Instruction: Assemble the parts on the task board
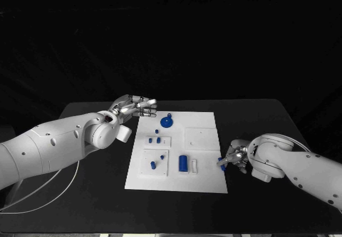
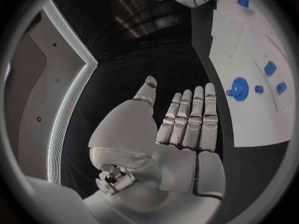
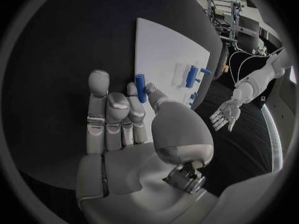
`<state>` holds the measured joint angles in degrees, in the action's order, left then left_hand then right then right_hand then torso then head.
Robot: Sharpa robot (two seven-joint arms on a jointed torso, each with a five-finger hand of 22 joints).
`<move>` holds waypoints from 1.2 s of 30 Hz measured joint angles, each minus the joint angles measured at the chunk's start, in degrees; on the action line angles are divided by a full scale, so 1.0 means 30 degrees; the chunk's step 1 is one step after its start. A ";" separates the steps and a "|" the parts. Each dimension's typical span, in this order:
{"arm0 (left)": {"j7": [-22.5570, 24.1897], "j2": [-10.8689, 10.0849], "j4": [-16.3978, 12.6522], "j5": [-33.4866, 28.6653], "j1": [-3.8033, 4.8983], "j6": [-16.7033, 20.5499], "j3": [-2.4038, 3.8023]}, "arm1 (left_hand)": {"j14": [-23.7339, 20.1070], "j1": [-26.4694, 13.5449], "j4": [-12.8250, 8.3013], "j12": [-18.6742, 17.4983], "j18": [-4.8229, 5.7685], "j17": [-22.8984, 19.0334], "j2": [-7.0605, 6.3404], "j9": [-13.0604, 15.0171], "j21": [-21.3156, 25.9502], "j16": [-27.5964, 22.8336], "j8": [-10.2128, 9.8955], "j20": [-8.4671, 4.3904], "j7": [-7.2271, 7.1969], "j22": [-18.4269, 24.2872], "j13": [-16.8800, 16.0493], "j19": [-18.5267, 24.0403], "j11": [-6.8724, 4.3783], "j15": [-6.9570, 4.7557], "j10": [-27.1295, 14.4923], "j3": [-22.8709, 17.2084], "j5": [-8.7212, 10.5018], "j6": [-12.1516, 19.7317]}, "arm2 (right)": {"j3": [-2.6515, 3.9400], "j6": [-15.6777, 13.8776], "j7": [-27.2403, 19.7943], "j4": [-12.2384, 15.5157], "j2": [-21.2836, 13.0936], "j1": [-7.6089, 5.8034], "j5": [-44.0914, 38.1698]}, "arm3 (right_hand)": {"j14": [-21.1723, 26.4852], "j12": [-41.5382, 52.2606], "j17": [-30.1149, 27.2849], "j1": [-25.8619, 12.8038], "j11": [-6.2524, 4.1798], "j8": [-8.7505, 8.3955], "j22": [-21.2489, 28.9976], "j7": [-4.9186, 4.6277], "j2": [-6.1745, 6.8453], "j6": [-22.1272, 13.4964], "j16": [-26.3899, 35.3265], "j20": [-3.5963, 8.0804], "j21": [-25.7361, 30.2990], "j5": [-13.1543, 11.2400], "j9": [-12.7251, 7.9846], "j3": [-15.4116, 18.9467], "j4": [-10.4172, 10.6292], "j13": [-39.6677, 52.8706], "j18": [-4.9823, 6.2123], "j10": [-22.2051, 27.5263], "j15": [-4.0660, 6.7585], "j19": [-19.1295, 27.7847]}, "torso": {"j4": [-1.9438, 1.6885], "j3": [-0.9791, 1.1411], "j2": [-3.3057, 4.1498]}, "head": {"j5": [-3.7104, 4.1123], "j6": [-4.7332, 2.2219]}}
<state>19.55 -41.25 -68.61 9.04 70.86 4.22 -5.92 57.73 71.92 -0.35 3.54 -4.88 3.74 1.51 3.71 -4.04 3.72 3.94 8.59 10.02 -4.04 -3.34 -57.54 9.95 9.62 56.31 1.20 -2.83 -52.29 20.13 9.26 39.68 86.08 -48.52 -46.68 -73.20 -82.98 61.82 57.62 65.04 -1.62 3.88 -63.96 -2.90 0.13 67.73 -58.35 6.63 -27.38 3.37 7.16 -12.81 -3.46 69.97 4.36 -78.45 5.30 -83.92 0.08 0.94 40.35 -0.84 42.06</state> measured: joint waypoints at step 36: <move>-0.0015 -0.0124 0.0050 -0.0001 -0.0004 0.0002 -0.0003 | 0.0000 0.0000 -0.0005 0.0000 0.0000 0.0000 0.0000 0.0000 0.0000 0.0000 0.0000 0.0000 0.0000 0.0000 0.0000 0.0000 0.0000 0.0000 0.0000 -0.0005 0.0000 0.0000 | 0.0594 -0.2070 -0.0423 0.0422 -0.0692 0.0373 0.1026 | 0.0005 0.0001 -0.0284 -0.0890 -0.0185 -0.0133 -0.0130 0.0266 -0.0775 0.0700 0.0000 0.0001 -0.0092 0.1023 0.0026 -0.0901 -0.2026 -0.0189 -0.0017 -0.0029 -0.0008 0.0000 | 0.0059 0.0024 -0.0027 | -0.0064 0.0031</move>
<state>19.50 -41.62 -68.46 9.03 70.85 4.23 -5.93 57.73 71.92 -0.36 3.54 -4.88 3.74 1.51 3.71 -4.04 3.71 3.94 8.59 10.02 -4.04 -3.34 -57.54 9.95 9.62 56.31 1.18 -2.83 -52.29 21.92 3.05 38.41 87.34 -50.60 -45.56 -70.13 -82.97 61.82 56.76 62.37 -2.17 3.48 -64.34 -2.10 -2.19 69.83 -58.35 6.64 -27.65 6.44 7.24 -15.52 -9.54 69.40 4.31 -78.53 5.28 -83.92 0.25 1.02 40.26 -1.03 42.15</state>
